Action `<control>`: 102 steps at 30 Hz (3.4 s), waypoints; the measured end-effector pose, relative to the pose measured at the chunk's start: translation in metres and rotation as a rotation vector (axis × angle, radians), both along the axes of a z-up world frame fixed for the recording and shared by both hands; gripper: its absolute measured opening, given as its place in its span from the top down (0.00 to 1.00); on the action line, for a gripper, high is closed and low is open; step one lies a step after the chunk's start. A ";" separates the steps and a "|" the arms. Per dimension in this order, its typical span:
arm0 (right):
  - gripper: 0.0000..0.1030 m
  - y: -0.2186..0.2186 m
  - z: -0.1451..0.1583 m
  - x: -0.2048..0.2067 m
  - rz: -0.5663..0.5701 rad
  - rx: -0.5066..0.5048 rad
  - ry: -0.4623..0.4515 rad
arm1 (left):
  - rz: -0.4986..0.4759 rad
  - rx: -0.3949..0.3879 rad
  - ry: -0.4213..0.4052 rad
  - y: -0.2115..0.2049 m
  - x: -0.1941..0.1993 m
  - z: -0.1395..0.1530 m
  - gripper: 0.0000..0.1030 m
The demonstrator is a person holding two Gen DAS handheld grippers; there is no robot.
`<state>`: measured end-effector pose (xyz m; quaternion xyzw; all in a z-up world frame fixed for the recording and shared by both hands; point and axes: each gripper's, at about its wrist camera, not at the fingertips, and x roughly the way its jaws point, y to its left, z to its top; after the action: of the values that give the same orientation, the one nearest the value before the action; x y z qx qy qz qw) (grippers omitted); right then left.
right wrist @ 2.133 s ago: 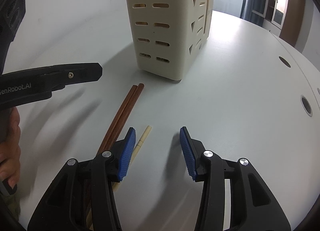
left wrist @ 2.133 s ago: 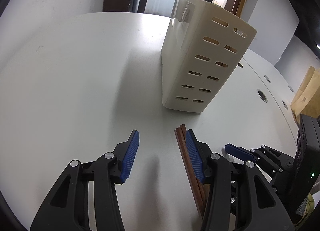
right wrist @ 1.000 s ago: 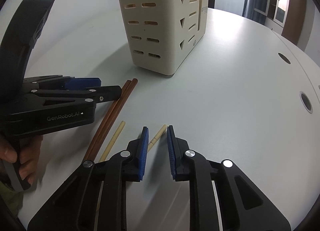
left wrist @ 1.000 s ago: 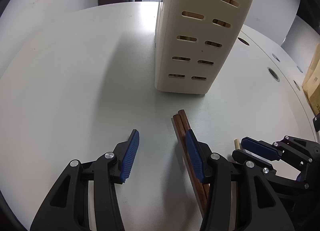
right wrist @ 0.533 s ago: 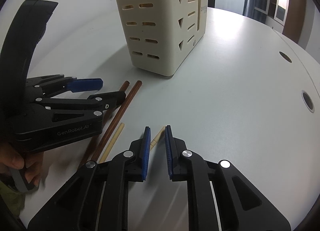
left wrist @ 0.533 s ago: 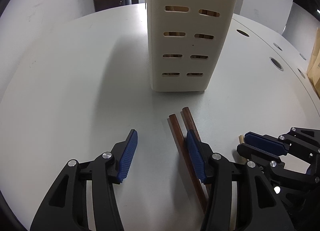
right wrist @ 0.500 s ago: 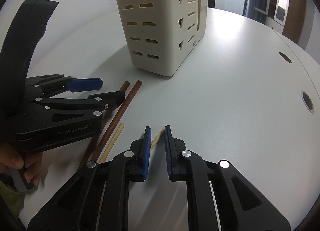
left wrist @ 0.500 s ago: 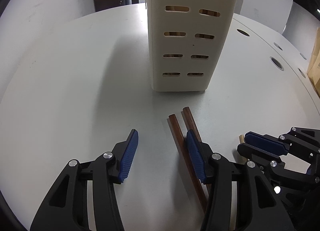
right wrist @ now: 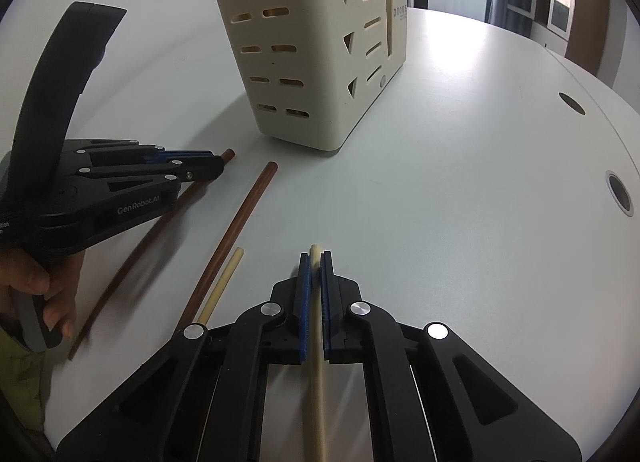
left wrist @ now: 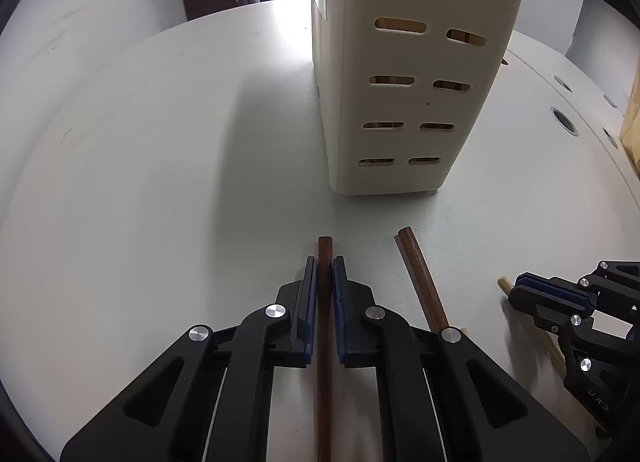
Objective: Organize utensils
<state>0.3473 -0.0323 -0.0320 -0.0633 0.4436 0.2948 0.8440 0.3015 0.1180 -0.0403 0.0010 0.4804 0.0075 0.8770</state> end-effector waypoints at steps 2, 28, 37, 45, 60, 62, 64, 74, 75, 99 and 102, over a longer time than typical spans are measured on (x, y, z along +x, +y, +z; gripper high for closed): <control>0.95 -0.003 0.002 0.001 -0.002 0.014 0.011 | 0.004 -0.010 -0.003 0.000 0.000 0.000 0.93; 0.95 -0.019 0.080 -0.036 0.015 0.195 -0.239 | 0.012 -0.080 -0.417 -0.004 -0.092 0.114 0.93; 0.95 -0.024 0.085 -0.041 0.021 0.212 -0.265 | 0.016 -0.108 -0.475 -0.011 -0.098 0.121 0.93; 0.95 -0.031 0.089 -0.040 0.008 0.237 -0.279 | 0.028 -0.111 -0.534 -0.013 -0.104 0.133 0.93; 0.95 -0.035 0.101 -0.047 0.025 0.280 -0.318 | 0.034 -0.123 -0.594 -0.008 -0.115 0.146 0.93; 0.95 -0.038 0.106 -0.047 0.019 0.306 -0.323 | 0.036 -0.119 -0.617 -0.008 -0.119 0.151 0.93; 0.95 -0.040 0.112 -0.046 0.021 0.323 -0.334 | 0.034 -0.100 -0.639 -0.008 -0.120 0.158 0.93; 0.96 -0.029 0.153 -0.031 0.036 0.326 -0.436 | 0.019 -0.076 -0.746 -0.007 -0.111 0.198 0.93; 0.96 -0.029 0.158 -0.029 0.035 0.332 -0.446 | 0.018 -0.073 -0.766 -0.007 -0.110 0.203 0.93; 0.96 -0.039 0.225 0.005 0.039 0.570 -0.674 | 0.087 -0.105 -1.282 -0.005 -0.110 0.257 0.93; 0.96 -0.039 0.229 0.011 0.040 0.591 -0.700 | 0.087 -0.124 -1.329 -0.007 -0.109 0.260 0.93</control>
<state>0.3587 -0.0709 0.1974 0.0758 0.0274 0.3856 0.9191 0.1930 0.1110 0.2201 -0.0735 -0.1629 0.0144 0.9838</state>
